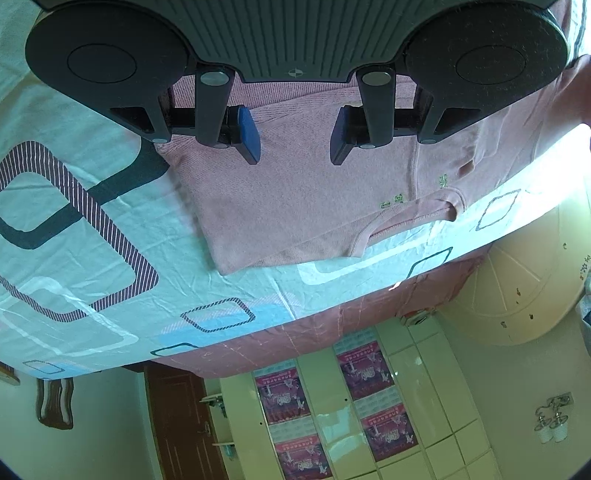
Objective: Fold small clothes
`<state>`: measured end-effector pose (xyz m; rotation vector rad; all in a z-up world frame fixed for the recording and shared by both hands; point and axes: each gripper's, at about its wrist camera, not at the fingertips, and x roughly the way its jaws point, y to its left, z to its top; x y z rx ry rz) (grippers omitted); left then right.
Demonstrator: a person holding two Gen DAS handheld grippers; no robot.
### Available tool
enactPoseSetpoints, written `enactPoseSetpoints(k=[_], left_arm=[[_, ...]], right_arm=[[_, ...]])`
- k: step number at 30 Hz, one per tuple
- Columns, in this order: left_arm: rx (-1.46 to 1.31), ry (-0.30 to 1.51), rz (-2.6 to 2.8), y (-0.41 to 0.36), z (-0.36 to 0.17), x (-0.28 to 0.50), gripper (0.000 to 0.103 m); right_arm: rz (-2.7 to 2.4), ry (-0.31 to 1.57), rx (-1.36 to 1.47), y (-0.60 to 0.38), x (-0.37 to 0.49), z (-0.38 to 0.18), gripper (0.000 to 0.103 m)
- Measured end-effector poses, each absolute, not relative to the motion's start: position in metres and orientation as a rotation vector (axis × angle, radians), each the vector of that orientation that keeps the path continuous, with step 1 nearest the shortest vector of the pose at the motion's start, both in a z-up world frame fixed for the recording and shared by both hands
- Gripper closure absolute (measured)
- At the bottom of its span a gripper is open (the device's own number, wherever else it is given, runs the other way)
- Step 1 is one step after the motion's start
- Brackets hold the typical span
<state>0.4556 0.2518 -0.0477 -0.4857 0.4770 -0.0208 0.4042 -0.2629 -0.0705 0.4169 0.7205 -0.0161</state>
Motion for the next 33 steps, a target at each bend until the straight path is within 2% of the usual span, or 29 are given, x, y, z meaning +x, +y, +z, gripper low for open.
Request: enactPoseSetpoints(k=[8, 15, 17, 18, 19, 21, 27, 33], left_arm=[[-0.234, 0.617, -0.271, 0.077, -0.07, 0.49, 0.095], [-0.061, 0.772, -0.39, -0.014, -0.125, 0.504, 0.094], [-0.008, 0.827, -0.417, -0.029, -0.143, 0.505, 0.083], [0.014, 0.795, -0.433, -0.032, -0.149, 0.501, 0.068], [0.023, 0.778, -0.463, -0.035, -0.151, 0.497, 0.048], [0.047, 0.76, -0.489, -0.042, -0.147, 0.486, 0.035], [0.031, 0.678, -0.411, 0.001, -0.118, 0.448, 0.037], [0.057, 0.669, -0.188, 0.1, -0.101, 0.4, 0.048]], right_arm=[[0.009, 0.715, 0.494, -0.287, 0.388, -0.071, 0.06], [0.019, 0.723, 0.575, -0.313, 0.374, -0.072, 0.06], [0.026, 0.726, 0.597, -0.317, 0.37, -0.072, 0.06], [0.03, 0.727, 0.607, -0.319, 0.369, -0.072, 0.06], [0.034, 0.728, 0.615, -0.319, 0.368, -0.072, 0.06], [0.048, 0.734, 0.632, -0.318, 0.368, -0.072, 0.06], [0.159, 0.756, 0.687, -0.291, 0.382, -0.078, 0.06], [0.267, 0.808, 0.743, -0.244, 0.416, -0.095, 0.06]])
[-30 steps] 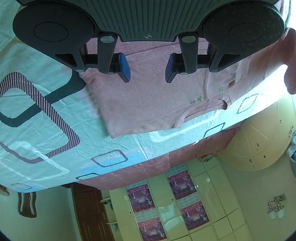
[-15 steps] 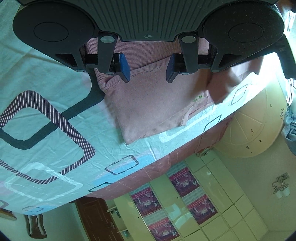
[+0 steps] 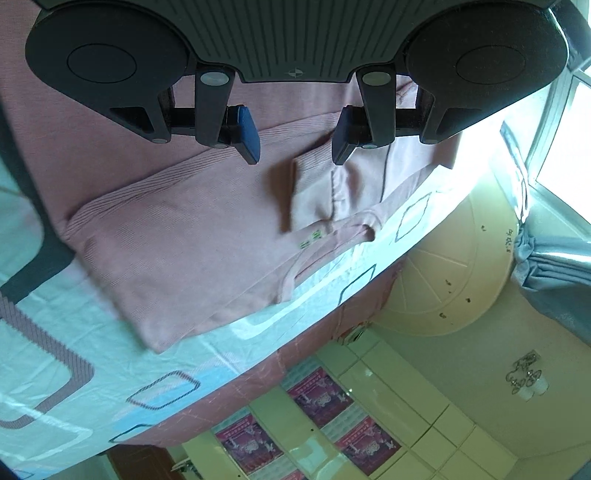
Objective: Fold small clothes
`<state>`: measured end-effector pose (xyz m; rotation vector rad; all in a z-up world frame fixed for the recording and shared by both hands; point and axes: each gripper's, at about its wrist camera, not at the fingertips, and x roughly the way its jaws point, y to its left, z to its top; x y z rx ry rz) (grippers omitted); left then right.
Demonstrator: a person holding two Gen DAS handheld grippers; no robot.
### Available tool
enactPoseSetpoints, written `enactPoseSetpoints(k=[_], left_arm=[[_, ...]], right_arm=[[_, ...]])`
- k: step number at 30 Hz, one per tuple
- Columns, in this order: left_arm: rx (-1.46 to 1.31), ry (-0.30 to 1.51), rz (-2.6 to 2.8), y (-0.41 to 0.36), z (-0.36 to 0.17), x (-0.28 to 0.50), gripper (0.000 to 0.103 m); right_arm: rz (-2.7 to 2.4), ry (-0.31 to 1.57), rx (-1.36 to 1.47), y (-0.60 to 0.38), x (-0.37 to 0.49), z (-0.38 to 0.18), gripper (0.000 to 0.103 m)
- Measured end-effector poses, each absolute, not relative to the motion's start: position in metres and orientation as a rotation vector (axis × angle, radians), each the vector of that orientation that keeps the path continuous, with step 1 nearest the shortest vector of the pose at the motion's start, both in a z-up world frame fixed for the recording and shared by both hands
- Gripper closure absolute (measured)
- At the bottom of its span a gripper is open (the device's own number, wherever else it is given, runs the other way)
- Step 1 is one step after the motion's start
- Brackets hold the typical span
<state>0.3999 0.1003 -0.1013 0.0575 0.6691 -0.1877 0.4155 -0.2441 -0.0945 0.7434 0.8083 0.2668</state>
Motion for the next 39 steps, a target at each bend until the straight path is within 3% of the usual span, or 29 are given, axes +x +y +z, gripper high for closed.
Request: enactPoseSetpoints(k=[4, 9, 11, 13, 14, 15, 16, 18, 23, 28, 39], left_arm=[[0.024, 0.709, -0.033, 0.158, -0.106, 0.402, 0.054], [0.009, 0.725, -0.046, 0.178, -0.12, 0.432, 0.062], [0.013, 0.726, -0.062, 0.178, -0.124, 0.442, 0.068], [0.014, 0.722, -0.071, 0.178, -0.125, 0.447, 0.081], [0.018, 0.723, -0.074, 0.178, -0.125, 0.449, 0.086], [0.026, 0.723, -0.08, 0.177, -0.125, 0.45, 0.09], [0.039, 0.721, -0.084, 0.176, -0.125, 0.451, 0.091], [0.049, 0.72, -0.091, 0.175, -0.125, 0.451, 0.092], [0.051, 0.713, -0.093, 0.175, -0.127, 0.451, 0.092], [0.051, 0.712, -0.097, 0.175, -0.129, 0.442, 0.092], [0.052, 0.721, -0.095, 0.176, -0.13, 0.443, 0.092]], right_arm=[[0.277, 0.848, 0.775, -0.223, 0.438, -0.107, 0.06], [0.255, 0.876, 0.803, -0.211, 0.456, -0.115, 0.06], [0.249, 0.881, 0.786, -0.206, 0.463, -0.115, 0.06], [0.241, 0.882, 0.737, -0.198, 0.47, -0.113, 0.061], [0.242, 0.875, 0.711, -0.194, 0.473, -0.11, 0.063], [0.253, 0.868, 0.675, -0.19, 0.476, -0.106, 0.099], [0.264, 0.86, 0.637, -0.186, 0.479, -0.099, 0.098], [0.295, 0.789, 0.554, -0.179, 0.479, -0.073, 0.098], [0.285, 0.401, 0.285, -0.178, 0.435, 0.0, 0.098], [0.157, 0.686, 0.333, -0.202, 0.447, -0.08, 0.098], [0.125, 0.75, 0.487, -0.219, 0.422, -0.111, 0.098]])
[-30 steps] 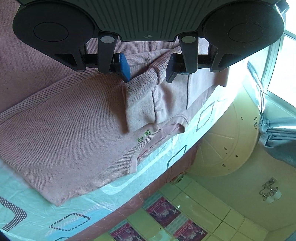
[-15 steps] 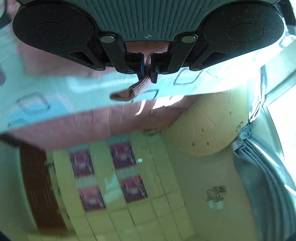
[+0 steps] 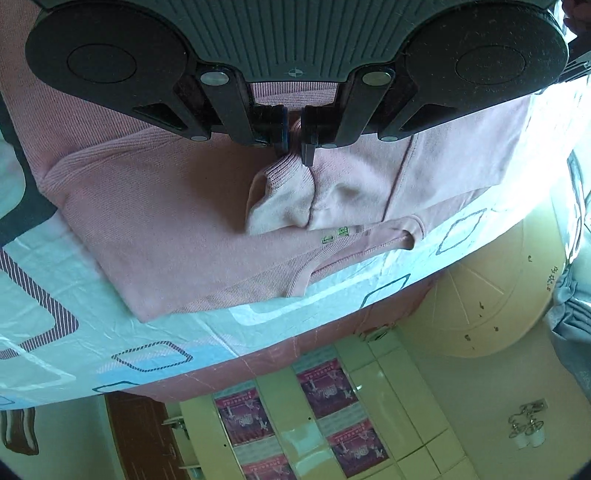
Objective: Fold small clothes
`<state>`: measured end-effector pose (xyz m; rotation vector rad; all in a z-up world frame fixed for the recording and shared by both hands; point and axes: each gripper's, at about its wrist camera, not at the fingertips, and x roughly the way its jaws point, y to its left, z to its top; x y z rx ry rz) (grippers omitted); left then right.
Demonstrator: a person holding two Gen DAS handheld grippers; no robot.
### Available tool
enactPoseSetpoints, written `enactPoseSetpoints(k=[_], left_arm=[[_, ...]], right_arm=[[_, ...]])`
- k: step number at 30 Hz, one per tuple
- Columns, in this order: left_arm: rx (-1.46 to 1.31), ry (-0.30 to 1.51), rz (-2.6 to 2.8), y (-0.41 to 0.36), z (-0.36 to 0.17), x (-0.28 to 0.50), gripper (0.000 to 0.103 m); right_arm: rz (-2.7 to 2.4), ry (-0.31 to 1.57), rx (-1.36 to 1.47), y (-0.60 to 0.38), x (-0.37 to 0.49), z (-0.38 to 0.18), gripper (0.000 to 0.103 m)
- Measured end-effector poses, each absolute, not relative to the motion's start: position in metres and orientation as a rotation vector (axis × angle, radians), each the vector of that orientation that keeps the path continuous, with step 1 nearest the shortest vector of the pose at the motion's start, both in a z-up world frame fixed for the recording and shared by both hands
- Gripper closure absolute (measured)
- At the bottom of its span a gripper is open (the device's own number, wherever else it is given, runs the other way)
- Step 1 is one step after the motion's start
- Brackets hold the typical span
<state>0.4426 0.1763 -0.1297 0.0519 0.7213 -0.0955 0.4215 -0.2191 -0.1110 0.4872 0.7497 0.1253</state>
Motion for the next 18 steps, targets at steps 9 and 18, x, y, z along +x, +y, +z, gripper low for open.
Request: enactPoseSetpoints(k=[9, 18], left_arm=[[0.113, 0.721, -0.092, 0.175, -0.115, 0.437, 0.075], [0.074, 0.682, -0.23, 0.126, -0.102, 0.441, 0.047]], right_arm=[[0.029, 0.719, 0.496, -0.233, 0.411, -0.094, 0.096], [0.233, 0.771, 0.216, -0.173, 0.429, -0.086, 0.096]])
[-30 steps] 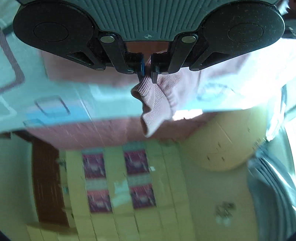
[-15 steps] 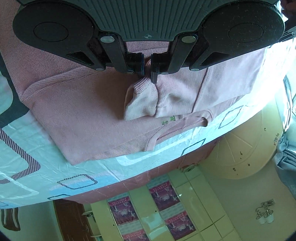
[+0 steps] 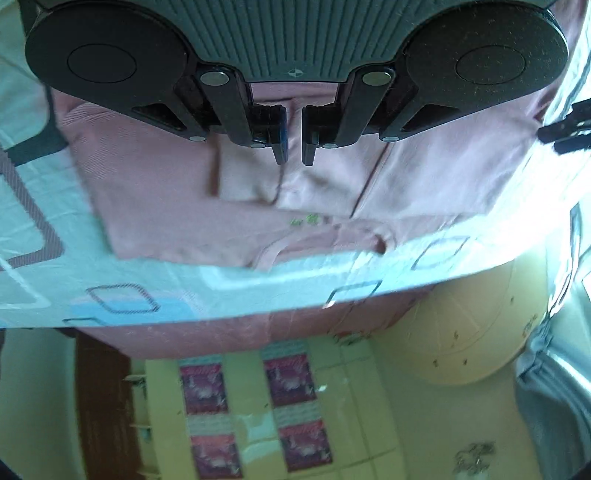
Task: Fold small clothes
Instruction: 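Release the fabric and hold both tools open above the folded shirt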
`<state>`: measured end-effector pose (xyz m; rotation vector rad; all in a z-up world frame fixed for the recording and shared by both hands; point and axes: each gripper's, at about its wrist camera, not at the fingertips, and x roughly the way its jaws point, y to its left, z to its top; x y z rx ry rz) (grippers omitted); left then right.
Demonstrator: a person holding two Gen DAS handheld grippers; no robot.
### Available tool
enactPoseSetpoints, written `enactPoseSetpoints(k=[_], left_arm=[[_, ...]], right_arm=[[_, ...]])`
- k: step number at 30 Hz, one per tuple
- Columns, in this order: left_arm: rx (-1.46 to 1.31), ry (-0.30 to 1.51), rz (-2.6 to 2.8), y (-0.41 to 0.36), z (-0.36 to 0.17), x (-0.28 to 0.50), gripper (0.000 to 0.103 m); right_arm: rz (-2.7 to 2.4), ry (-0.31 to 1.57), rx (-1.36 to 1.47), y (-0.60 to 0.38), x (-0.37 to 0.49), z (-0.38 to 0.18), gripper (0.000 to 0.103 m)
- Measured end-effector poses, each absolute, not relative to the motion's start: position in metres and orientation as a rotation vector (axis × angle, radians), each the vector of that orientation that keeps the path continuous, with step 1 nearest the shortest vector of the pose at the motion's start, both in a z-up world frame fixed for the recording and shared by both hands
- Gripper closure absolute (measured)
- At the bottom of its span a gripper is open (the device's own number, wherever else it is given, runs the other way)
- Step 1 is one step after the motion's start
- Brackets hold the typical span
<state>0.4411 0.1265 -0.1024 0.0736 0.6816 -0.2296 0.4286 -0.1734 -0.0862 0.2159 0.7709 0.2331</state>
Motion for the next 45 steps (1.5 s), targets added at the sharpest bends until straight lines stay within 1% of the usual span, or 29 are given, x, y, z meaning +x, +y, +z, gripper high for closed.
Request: enactPoseSetpoints(k=[2, 3, 7, 9, 14, 17, 18, 19, 20, 21, 22, 23, 26, 27, 28, 29, 32, 33, 35, 37, 39, 40, 41, 42, 44, 45], left_arm=[[0.064, 0.763, -0.243, 0.12, -0.123, 0.453, 0.047], [0.06, 0.763, -0.245, 0.121, -0.129, 0.453, 0.046], [0.065, 0.772, -0.28, 0.129, -0.127, 0.453, 0.045], [0.083, 0.764, -0.285, 0.13, -0.121, 0.46, 0.043], [0.086, 0.748, -0.275, 0.138, -0.115, 0.519, 0.042], [0.06, 0.783, -0.247, 0.153, -0.125, 0.575, 0.041], [0.05, 0.795, -0.233, 0.161, -0.13, 0.591, 0.043], [0.038, 0.793, -0.229, 0.169, -0.134, 0.604, 0.048], [0.022, 0.783, -0.225, 0.176, -0.134, 0.613, 0.051], [0.01, 0.781, -0.214, 0.181, -0.133, 0.621, 0.058], [0.0, 0.781, -0.207, 0.182, -0.131, 0.624, 0.058], [-0.001, 0.778, -0.19, 0.181, -0.128, 0.622, 0.056], [-0.024, 0.727, -0.202, 0.16, -0.115, 0.596, 0.037], [-0.028, 0.71, -0.239, 0.146, -0.112, 0.586, 0.023], [-0.008, 0.693, -0.261, 0.129, -0.11, 0.577, 0.02], [0.014, 0.687, -0.279, 0.112, -0.11, 0.569, 0.02], [0.026, 0.705, -0.307, 0.076, -0.119, 0.553, 0.025], [0.034, 0.711, -0.289, 0.072, -0.123, 0.549, 0.033], [0.035, 0.738, -0.256, 0.079, -0.131, 0.543, 0.032], [0.034, 0.735, -0.207, 0.101, -0.135, 0.531, 0.026], [0.053, 0.735, -0.148, 0.13, -0.138, 0.513, 0.028], [0.037, 0.723, -0.155, 0.147, -0.14, 0.503, 0.026], [0.034, 0.722, -0.13, 0.158, -0.141, 0.495, 0.027], [0.024, 0.74, -0.103, 0.168, -0.142, 0.49, 0.024], [-0.023, 0.736, -0.101, 0.179, -0.139, 0.482, 0.024], [-0.027, 0.733, -0.087, 0.18, -0.134, 0.478, 0.029]], right_arm=[[0.25, 0.838, 0.169, -0.163, 0.431, -0.104, 0.097], [0.261, 0.841, 0.171, -0.164, 0.428, -0.11, 0.097], [0.286, 0.831, 0.179, -0.172, 0.421, -0.108, 0.097], [0.272, 0.774, 0.192, -0.177, 0.425, -0.1, 0.096], [0.2, 0.777, 0.218, -0.185, 0.475, -0.099, 0.096], [0.182, 0.801, 0.202, -0.184, 0.504, -0.105, 0.096], [0.153, 0.824, 0.182, -0.185, 0.512, -0.109, 0.096], [0.12, 0.836, 0.169, -0.189, 0.517, -0.113, 0.096], [0.099, 0.835, 0.177, -0.195, 0.52, -0.117, 0.097], [0.095, 0.838, 0.197, -0.2, 0.522, -0.117, 0.097], [0.094, 0.84, 0.211, -0.204, 0.523, -0.116, 0.097], [0.09, 0.836, 0.209, -0.203, 0.521, -0.112, 0.096], [0.114, 0.779, 0.197, -0.186, 0.518, -0.098, 0.096], [0.139, 0.77, 0.196, -0.176, 0.519, -0.096, 0.087], [0.168, 0.766, 0.197, -0.164, 0.521, -0.096, 0.072], [0.211, 0.754, 0.196, -0.148, 0.523, -0.096, 0.047], [0.29, 0.771, 0.145, -0.112, 0.526, -0.101, 0.046], [0.305, 0.785, 0.122, -0.103, 0.525, -0.105, 0.052], [0.331, 0.819, 0.119, -0.103, 0.522, -0.112, 0.054], [0.322, 0.806, 0.077, -0.113, 0.512, -0.113, 0.054], [0.226, 0.78, 0.007, -0.137, 0.495, -0.115, 0.054], [0.175, 0.772, 0.01, -0.154, 0.486, -0.116, 0.054], [0.134, 0.785, 0.016, -0.169, 0.48, -0.12, 0.054], [0.14, 0.79, 0.053, -0.184, 0.474, -0.124, 0.054], [0.154, 0.787, 0.091, -0.192, 0.468, -0.122, 0.054], [0.147, 0.782, 0.086, -0.191, 0.467, -0.118, 0.054]])
